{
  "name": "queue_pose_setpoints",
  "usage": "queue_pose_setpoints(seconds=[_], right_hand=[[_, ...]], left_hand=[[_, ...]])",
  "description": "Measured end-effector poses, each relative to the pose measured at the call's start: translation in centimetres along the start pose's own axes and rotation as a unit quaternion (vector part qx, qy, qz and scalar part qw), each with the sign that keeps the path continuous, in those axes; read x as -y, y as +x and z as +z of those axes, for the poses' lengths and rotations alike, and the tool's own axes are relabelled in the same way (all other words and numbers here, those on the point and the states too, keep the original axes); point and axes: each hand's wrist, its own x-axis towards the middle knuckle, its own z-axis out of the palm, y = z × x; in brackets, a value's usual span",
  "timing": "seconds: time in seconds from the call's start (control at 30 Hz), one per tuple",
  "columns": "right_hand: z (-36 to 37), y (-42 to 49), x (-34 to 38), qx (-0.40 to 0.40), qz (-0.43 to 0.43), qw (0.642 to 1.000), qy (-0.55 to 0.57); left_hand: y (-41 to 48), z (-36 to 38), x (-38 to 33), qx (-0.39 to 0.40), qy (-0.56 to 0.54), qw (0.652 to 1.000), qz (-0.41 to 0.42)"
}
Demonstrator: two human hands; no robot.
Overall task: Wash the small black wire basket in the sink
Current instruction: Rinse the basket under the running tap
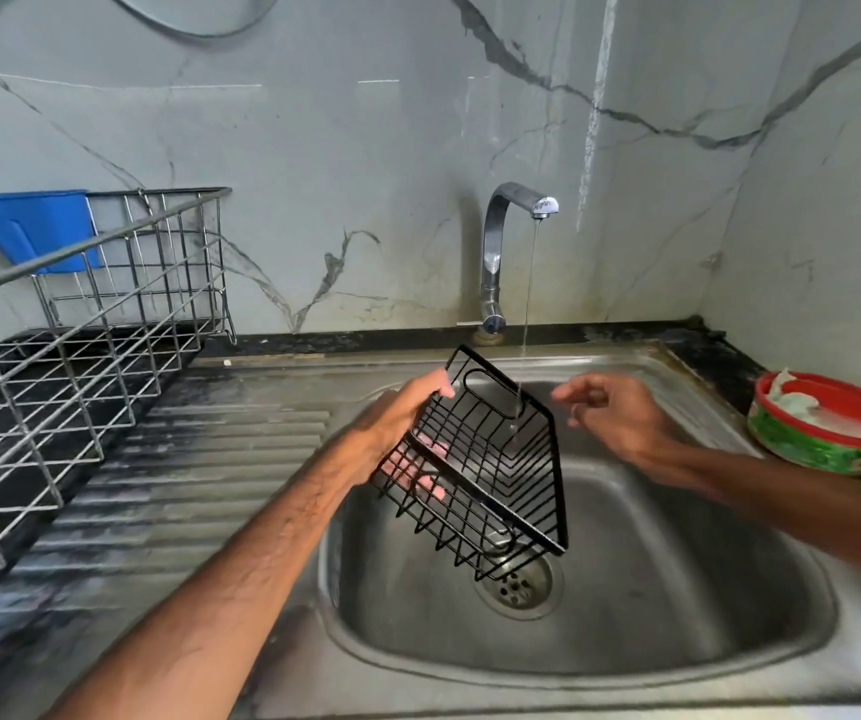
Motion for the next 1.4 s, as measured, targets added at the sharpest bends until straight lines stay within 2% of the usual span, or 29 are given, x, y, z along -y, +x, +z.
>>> queue_pose_setpoints(seconds=[0.07, 0.13, 0.2, 0.33, 0.5, 0.7, 1.0, 1.13, 1.23, 1.4], right_hand=[[1.3, -0.1, -0.2, -0.005, 0.115, 0.993, 0.018], [2.8, -0.3, -0.5, 0.073, 0.223, 0.970, 0.066], [3.8, -0.6, -0.4, 0.090, 0.253, 0.953, 0.144], [4.3, -0.4, 0.7, 0.030, 0.224, 0.951, 0.211], [4.3, 0.6, 2.3, -0.019, 0.137, 0.962, 0.235], [4.4, 0.5, 4.6, -0.015, 0.043, 0.973, 0.226], [4.3, 0.0, 4.4, -0.071, 0.035, 0.981, 0.175], [4.3, 0.0, 4.2, -0.054, -0.001, 0.993, 0.102], [4.7, 0.4, 4.0, -0.025, 0.009, 0.989, 0.147], [4.7, 0.9, 3.6, -0.022, 0.009, 0.988, 0.155]], left_hand=[[0.4, 0.1, 0.9, -0.018, 0.039, 0.999, 0.024], [0.5, 0.4, 0.9, -0.026, 0.048, 0.999, 0.002], [0.5, 0.5, 0.6, 0.018, 0.036, 0.999, -0.028], [0.6, 0.2, 0.6, 0.114, 0.018, 0.990, -0.084], [1.4, 0.0, 1.2, 0.045, 0.043, 0.996, -0.069], [1.6, -0.4, 1.7, -0.039, 0.022, 0.998, -0.047], [2.7, 1.1, 3.5, -0.177, 0.090, 0.980, 0.026], [2.8, 1.3, 3.9, -0.209, 0.030, 0.976, 0.042], [2.7, 1.2, 3.8, -0.224, 0.004, 0.974, 0.042], [2.8, 1.4, 4.0, -0.229, -0.001, 0.973, 0.042]])
